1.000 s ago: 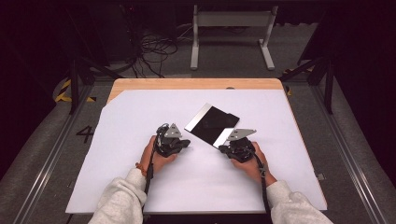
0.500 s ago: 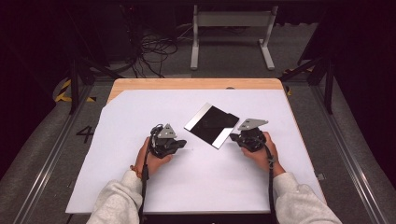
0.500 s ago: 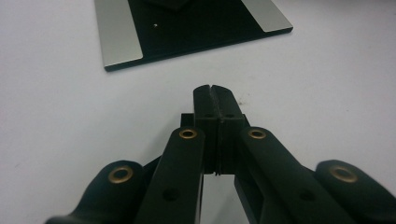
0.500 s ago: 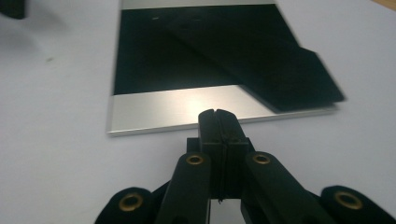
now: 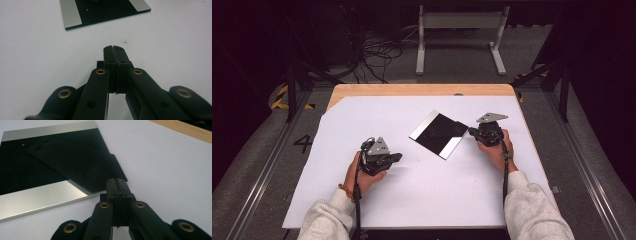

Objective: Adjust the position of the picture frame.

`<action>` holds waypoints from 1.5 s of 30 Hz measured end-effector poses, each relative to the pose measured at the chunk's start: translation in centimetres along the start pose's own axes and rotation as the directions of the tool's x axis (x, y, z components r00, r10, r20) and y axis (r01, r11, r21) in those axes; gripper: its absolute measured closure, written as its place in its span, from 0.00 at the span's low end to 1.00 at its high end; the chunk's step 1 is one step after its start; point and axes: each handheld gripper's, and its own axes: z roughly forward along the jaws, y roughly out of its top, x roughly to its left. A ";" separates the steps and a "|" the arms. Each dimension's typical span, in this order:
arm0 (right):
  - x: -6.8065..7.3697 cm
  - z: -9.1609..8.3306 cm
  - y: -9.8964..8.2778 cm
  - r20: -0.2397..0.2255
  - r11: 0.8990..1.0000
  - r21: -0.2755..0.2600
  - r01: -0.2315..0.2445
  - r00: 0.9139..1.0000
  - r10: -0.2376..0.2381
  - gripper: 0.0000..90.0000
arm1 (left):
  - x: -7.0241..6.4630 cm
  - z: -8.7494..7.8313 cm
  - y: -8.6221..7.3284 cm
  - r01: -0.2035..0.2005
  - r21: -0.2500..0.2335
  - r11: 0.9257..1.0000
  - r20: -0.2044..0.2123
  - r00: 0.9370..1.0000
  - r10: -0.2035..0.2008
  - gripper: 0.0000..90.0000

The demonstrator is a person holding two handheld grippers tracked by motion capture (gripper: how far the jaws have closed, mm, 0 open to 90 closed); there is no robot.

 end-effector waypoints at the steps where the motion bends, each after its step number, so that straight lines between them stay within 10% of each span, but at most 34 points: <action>1: 0.0 0.0 0.0 0.000 1.000 0.000 0.000 1.000 0.000 1.00 | 0.0 0.0 0.0 0.000 0.000 1.000 0.000 1.000 0.000 1.00; 18: -2.6 2.8 0.7 0.065 0.996 0.022 -0.081 0.995 0.080 1.00 | -0.1 -1.1 -1.7 0.008 0.019 1.000 -0.002 1.000 -0.008 1.00; 29: -2.8 3.4 0.7 -0.019 0.994 0.034 -0.102 0.995 0.102 1.00 | -0.2 -0.7 -1.6 0.001 0.033 0.999 0.005 1.000 -0.001 1.00; 45: 0.0 3.1 1.1 -0.161 0.997 0.072 0.035 0.987 -0.023 1.00 | 0.5 0.8 -1.5 0.010 0.076 0.997 -0.022 1.000 -0.008 1.00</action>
